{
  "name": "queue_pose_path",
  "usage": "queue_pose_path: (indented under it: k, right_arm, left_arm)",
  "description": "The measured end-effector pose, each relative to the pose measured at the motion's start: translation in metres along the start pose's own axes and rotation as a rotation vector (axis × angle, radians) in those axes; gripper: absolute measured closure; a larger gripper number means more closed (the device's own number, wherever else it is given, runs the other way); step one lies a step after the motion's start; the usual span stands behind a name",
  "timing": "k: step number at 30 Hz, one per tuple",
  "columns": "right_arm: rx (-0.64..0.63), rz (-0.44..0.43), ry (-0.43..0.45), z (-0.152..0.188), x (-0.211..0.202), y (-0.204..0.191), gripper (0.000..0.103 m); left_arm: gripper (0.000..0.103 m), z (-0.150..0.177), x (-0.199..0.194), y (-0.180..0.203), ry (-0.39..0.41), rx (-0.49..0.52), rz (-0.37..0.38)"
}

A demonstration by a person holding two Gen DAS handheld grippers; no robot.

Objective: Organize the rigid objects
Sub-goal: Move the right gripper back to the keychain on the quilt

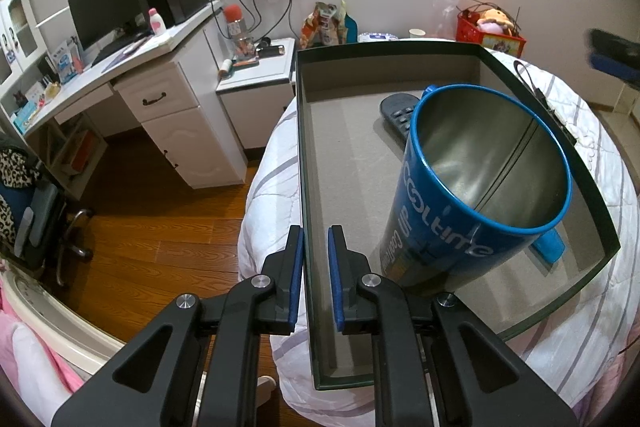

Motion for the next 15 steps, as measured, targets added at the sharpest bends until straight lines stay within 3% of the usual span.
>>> queue_pose_path:
  k: [5, 9, 15]
  right_arm:
    - [0.104, 0.105, 0.065, 0.014, -0.039, 0.044, 0.015]
    - [0.094, 0.21, 0.015, 0.031, -0.038, 0.067, 0.015]
    - [0.075, 0.284, -0.071, 0.054, -0.024, 0.086, 0.015]
  left_arm:
    - [0.092, 0.0, 0.0, 0.0, 0.001, 0.0, 0.001]
    - [0.092, 0.0, 0.0, 0.0, 0.0, 0.0, 0.0]
    - [0.092, 0.001, 0.001, 0.0, 0.0, 0.005, -0.011]
Point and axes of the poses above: each gripper's, at about its wrist camera, not at the fingertips, and x roughly the way its jaws point, y to its right, z to its underside, the point moved 4 cm from there along x, roughly the way its jaws point, and after that the axes turned 2 degrees about -y, right-handed, at the moved point
